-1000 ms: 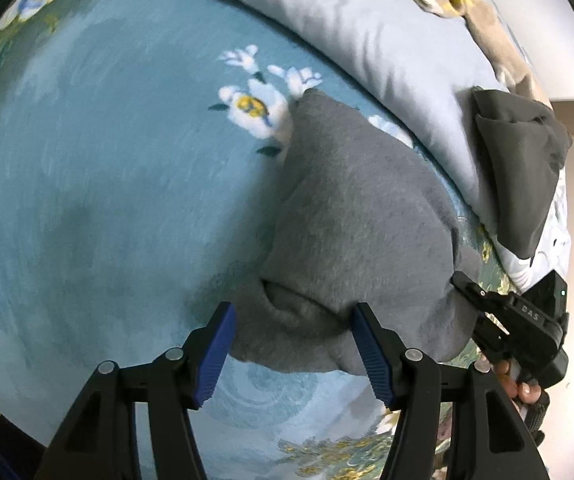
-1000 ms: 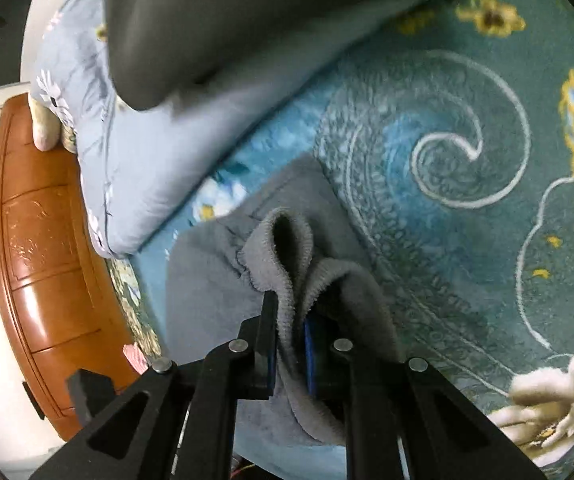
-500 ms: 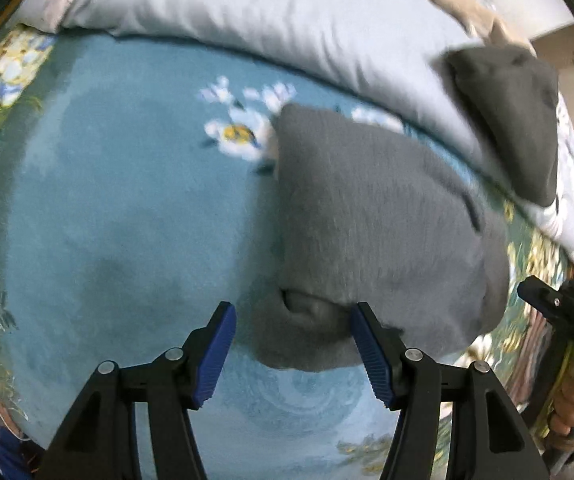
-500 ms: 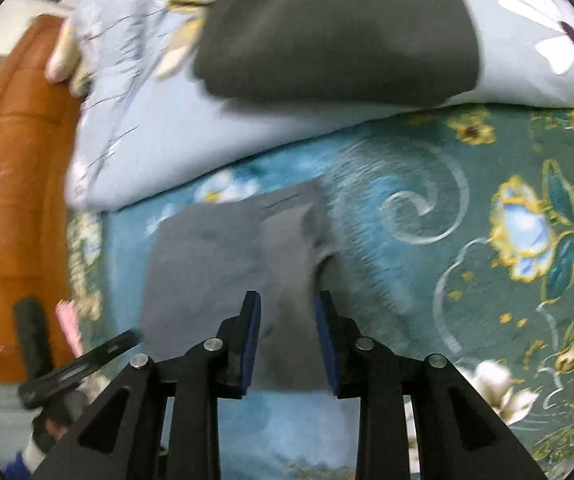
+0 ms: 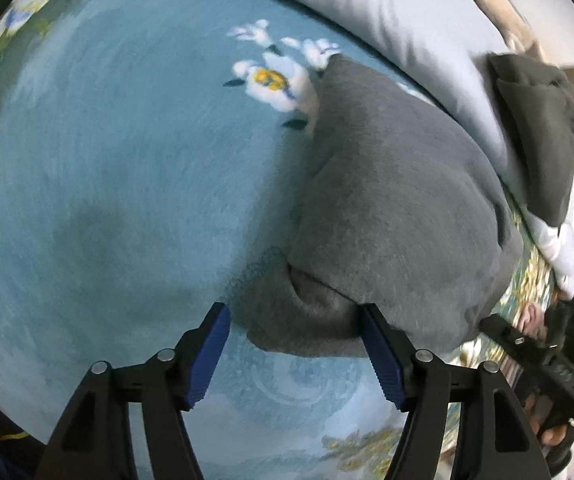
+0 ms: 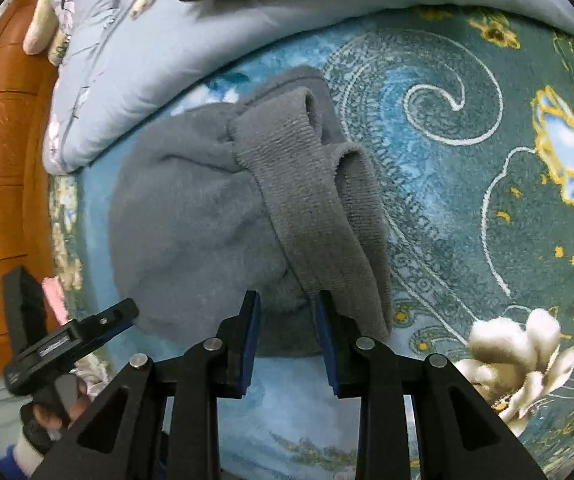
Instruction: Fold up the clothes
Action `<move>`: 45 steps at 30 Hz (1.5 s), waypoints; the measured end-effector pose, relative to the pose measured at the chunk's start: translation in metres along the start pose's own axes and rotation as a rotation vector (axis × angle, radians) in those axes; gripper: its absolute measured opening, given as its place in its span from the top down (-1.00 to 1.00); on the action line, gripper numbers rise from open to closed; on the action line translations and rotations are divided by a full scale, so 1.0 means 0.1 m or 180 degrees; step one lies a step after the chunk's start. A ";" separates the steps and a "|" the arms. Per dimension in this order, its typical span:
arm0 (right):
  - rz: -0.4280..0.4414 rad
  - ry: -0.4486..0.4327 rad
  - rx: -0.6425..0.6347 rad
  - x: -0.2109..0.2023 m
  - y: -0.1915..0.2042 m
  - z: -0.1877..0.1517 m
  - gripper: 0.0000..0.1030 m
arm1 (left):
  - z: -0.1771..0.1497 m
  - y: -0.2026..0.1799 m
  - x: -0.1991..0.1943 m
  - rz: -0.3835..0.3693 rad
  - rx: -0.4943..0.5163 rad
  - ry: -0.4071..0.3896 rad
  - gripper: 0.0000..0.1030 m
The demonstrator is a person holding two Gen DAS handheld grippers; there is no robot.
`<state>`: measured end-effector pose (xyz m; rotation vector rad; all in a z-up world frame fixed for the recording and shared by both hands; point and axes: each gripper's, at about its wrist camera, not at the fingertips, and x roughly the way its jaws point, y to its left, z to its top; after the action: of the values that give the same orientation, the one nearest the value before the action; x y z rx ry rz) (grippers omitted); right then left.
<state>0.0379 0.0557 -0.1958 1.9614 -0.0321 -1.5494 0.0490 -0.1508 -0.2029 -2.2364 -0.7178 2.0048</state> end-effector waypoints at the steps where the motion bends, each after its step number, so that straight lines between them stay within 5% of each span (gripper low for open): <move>1: 0.0034 -0.0040 0.0009 -0.07 -0.03 0.00 -0.10 | 0.06 -0.02 -0.01 0.0005 0.0086 0.0005 -0.37; 5: 0.0112 -0.0250 0.0065 -0.27 -0.23 0.03 -0.24 | 0.32 -0.08 -0.04 0.0018 0.0390 -0.0114 -0.39; 7: 0.0186 -0.0328 0.0138 -0.29 -0.35 0.09 -0.48 | 0.49 -0.10 0.03 0.0046 0.0538 -0.0174 -0.45; 13: 0.0512 -0.0305 0.0331 -0.22 -0.51 0.32 -0.48 | 0.99 -0.05 0.45 -0.0125 0.0692 0.0149 -0.46; 20: 0.0621 -0.0119 0.0041 0.09 -0.38 0.50 -0.45 | 1.48 0.18 0.76 -0.0531 0.0495 0.0244 -0.45; 29: 0.0898 0.0108 -0.0034 0.31 -0.32 0.70 -0.17 | 1.98 0.21 1.00 -0.0714 0.0704 0.0234 -0.41; 40: 0.0781 0.0114 0.0233 0.26 -0.25 0.65 0.37 | 2.61 0.21 1.15 -0.0172 0.0821 0.0067 0.23; 45: 0.0720 0.0044 0.0353 0.09 -0.10 0.53 0.46 | 2.81 0.18 1.00 -0.0103 0.0769 -0.0040 0.41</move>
<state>-0.0102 0.0362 -0.2141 1.9768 -0.3295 -1.4122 -0.2085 -0.2033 -0.3454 -2.0641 -0.4791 1.9730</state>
